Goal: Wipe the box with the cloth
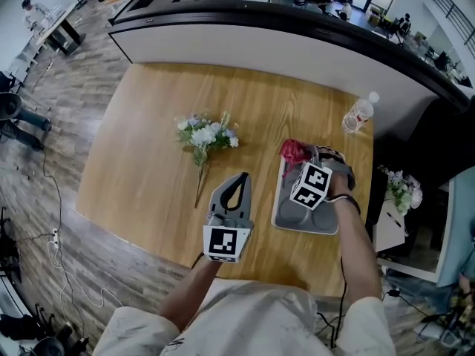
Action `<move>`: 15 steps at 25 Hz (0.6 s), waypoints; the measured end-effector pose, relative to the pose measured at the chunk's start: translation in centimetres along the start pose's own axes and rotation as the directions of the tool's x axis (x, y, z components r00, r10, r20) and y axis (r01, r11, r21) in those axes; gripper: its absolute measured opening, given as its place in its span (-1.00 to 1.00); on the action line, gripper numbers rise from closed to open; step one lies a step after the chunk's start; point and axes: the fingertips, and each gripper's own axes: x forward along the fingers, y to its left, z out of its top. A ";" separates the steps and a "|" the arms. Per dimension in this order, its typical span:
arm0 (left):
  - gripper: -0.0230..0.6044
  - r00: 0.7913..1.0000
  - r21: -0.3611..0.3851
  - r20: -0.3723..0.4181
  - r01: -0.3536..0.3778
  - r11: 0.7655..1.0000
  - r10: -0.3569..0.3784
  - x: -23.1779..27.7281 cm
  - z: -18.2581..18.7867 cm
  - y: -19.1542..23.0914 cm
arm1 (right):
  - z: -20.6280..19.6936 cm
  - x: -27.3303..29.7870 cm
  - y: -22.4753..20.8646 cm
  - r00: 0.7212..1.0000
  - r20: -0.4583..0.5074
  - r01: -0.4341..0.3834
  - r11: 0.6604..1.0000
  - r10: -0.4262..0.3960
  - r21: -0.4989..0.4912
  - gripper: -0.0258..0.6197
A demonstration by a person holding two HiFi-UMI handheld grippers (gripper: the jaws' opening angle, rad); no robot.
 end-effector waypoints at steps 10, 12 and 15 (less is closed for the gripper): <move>-0.88 1.000 -0.016 -0.008 0.016 1.000 -0.017 0.2 -0.5 -0.4 | 0.1 0.8 0.6 0.997 -0.057 -0.058 0.998 0.058 -0.002 -0.73; -0.88 1.000 -0.015 -0.006 0.028 1.000 -0.028 0.3 -0.4 -0.7 | 0.1 0.8 0.5 0.995 -0.072 -0.067 0.998 0.066 -0.006 -0.73; -0.88 0.999 -0.013 -0.007 0.033 0.999 -0.033 0.3 -0.5 -0.7 | 0.1 1.0 0.6 0.993 -0.085 -0.079 0.997 0.078 -0.007 -0.73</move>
